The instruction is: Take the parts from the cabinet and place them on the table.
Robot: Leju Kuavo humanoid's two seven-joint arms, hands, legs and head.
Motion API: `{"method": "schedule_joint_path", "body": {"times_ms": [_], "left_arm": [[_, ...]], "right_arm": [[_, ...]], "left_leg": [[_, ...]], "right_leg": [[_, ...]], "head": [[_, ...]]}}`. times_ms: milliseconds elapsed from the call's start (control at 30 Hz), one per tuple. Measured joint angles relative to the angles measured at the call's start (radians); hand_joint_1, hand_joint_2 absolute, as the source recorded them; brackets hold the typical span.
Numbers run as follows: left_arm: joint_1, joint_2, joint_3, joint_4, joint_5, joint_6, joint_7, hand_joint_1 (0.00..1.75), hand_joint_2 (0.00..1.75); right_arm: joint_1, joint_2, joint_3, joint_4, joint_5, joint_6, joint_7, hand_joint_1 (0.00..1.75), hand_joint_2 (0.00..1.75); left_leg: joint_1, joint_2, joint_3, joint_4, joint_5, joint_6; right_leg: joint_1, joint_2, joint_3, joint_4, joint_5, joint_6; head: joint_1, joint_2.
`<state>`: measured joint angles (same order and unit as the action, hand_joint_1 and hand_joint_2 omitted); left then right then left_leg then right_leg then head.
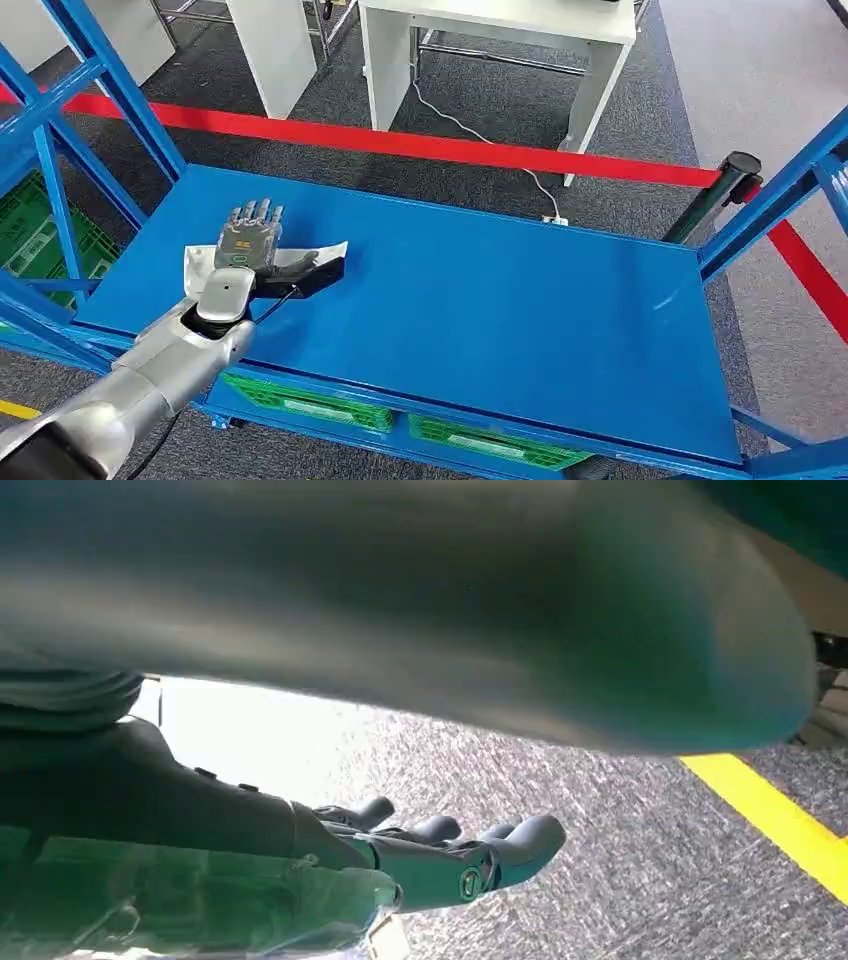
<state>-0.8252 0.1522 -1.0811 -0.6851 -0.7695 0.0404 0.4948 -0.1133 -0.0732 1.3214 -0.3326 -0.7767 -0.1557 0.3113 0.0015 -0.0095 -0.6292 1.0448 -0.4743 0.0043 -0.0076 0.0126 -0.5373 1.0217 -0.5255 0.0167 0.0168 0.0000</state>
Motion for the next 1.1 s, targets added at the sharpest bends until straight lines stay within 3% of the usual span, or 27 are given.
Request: {"method": "schedule_joint_path", "body": {"times_ms": [400, 433, 500, 533, 867, 900, 1100], "left_arm": [[0.005, 0.031, 0.012, -0.035, 0.08, -0.026, 0.013, 0.0, 1.75], [0.006, 0.034, 0.012, -0.038, 0.081, -0.028, 0.012, 0.0, 0.0], [0.007, 0.038, 0.013, -0.044, 0.087, -0.028, 0.01, 0.0, 0.0], [0.008, 0.04, 0.013, -0.048, 0.089, -0.027, 0.01, 0.0, 1.75], [0.028, 0.052, 0.015, -0.059, 0.103, 0.038, 0.003, 0.0, 1.75], [0.029, 0.052, 0.016, -0.059, 0.105, 0.042, -0.001, 0.0, 0.0], [0.039, 0.068, 0.015, -0.082, 0.105, 0.064, -0.059, 0.0, 0.0]], "right_arm": [[0.0, 0.012, 0.0, 0.0, 0.0, 0.015, 0.002, 0.0, 0.0], [0.0, 0.013, 0.0, 0.0, 0.0, 0.016, 0.0, 0.0, 0.0], [0.0, 0.015, 0.0, 0.0, 0.0, 0.017, -0.003, 0.0, 0.0], [0.0, 0.015, 0.0, 0.001, 0.0, 0.019, -0.005, 0.0, 0.0], [0.0, 0.02, 0.0, 0.002, 0.0, 0.027, -0.006, 0.0, 0.0], [0.0, 0.02, 0.0, 0.002, 0.0, 0.027, -0.008, 0.0, 0.0], [0.0, 0.021, 0.0, 0.003, 0.0, 0.031, -0.015, 0.0, 0.0]], "left_leg": [[0.0, 0.0, 0.0, 0.0, 0.0, 0.0], [0.0, 0.0, 0.0, 0.0, 0.0, 0.0], [0.0, 0.0, 0.0, 0.0, 0.0, 0.0], [0.0, 0.0, 0.0, 0.0, 0.0, 0.0], [0.0, 0.0, 0.0, 0.0, 0.0, 0.0], [0.0, 0.0, 0.0, 0.0, 0.0, 0.0], [0.0, 0.0, 0.0, 0.0, 0.0, 0.0]], "right_leg": [[0.0, 0.0, 0.0, 0.0, 0.0, 0.0], [0.0, 0.0, 0.0, 0.0, 0.0, 0.0], [0.0, 0.0, 0.0, 0.0, 0.0, 0.0], [0.0, 0.0, 0.0, 0.0, 0.0, 0.0], [0.0, 0.0, 0.0, 0.0, 0.0, 0.0], [0.0, 0.0, 0.0, 0.0, 0.0, 0.0], [0.0, 0.0, 0.0, 0.0, 0.0, 0.0]], "head": [[0.0, 0.0], [0.0, 0.0], [0.0, 0.0], [0.0, 0.0], [0.0, 0.0], [0.0, 0.0], [0.0, 0.0]]}}
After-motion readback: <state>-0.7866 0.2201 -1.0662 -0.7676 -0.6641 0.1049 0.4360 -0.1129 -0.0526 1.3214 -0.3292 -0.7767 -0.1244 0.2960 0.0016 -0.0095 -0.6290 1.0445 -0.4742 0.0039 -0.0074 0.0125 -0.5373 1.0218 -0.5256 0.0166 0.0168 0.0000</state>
